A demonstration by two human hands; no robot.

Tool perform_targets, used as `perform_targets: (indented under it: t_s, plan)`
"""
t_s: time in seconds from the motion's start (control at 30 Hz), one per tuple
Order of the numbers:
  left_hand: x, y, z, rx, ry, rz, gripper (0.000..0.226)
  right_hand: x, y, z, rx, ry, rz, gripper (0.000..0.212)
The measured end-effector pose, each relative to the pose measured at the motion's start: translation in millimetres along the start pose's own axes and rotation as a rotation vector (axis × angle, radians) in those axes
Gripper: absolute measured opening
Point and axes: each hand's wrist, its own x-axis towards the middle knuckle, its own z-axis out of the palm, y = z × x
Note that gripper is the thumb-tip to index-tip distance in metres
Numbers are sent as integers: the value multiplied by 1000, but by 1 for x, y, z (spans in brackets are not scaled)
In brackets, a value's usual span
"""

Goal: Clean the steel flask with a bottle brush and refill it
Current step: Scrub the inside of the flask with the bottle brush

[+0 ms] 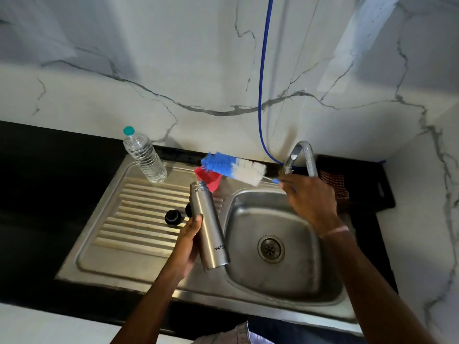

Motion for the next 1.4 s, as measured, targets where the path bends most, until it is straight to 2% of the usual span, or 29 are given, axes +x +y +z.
perform_targets:
  t_s: [0.07,0.13,0.3,0.5,0.63,0.93,1.13,1.3,1.4]
  plan:
    - [-6,0,1,-44,33,-12,96,33,-32,-22,-263,24,-140,21]
    - [-11,1,2,-80,62,-72,101,59,-65,-43,-401,19,-238,21]
    - [-18,7,1,-155,74,-171,80,88,-122,-67,-641,-49,-435,16]
    - [-21,13,0,-266,56,-166,79,105,-159,-51,-680,-62,-575,23]
    - [-20,15,-3,-279,44,-160,73,110,-171,-29,-669,-84,-637,18]
    - [-15,17,-8,-266,67,-171,73,119,-164,-25,-669,-54,-610,15]
    - [-13,20,-7,-243,77,-143,72,116,-133,-56,-630,-42,-493,14]
    - [-16,19,-11,-213,88,-143,74,95,-100,-88,-567,57,-408,16]
    - [-17,18,-11,-216,92,-146,74,79,-87,-101,-556,58,-370,20]
